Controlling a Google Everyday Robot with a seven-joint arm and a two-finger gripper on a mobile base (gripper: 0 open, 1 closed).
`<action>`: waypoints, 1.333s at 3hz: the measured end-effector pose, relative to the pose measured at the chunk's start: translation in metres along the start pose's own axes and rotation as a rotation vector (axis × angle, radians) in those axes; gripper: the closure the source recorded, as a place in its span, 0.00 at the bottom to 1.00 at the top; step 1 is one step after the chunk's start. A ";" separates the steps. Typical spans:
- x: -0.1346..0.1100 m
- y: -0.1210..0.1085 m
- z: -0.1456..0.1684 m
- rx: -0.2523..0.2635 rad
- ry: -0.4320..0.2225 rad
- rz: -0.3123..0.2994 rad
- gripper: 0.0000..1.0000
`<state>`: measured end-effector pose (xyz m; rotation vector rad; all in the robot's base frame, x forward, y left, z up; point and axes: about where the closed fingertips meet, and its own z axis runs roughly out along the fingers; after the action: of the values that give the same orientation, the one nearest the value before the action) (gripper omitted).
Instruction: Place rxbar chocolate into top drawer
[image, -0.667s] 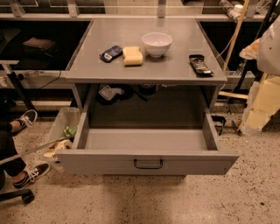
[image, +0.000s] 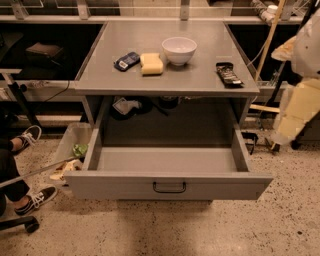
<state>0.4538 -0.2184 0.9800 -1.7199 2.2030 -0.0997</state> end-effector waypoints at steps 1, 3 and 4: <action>-0.001 -0.041 0.005 0.025 -0.069 0.001 0.00; 0.002 -0.123 0.013 0.076 -0.171 0.041 0.00; 0.008 -0.162 0.017 0.109 -0.211 0.081 0.00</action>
Offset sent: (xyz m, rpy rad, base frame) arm 0.1386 -0.0363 0.0231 0.1645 -0.1076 -0.0048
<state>0.6078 -0.2663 1.0043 -1.5078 2.0697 -0.0177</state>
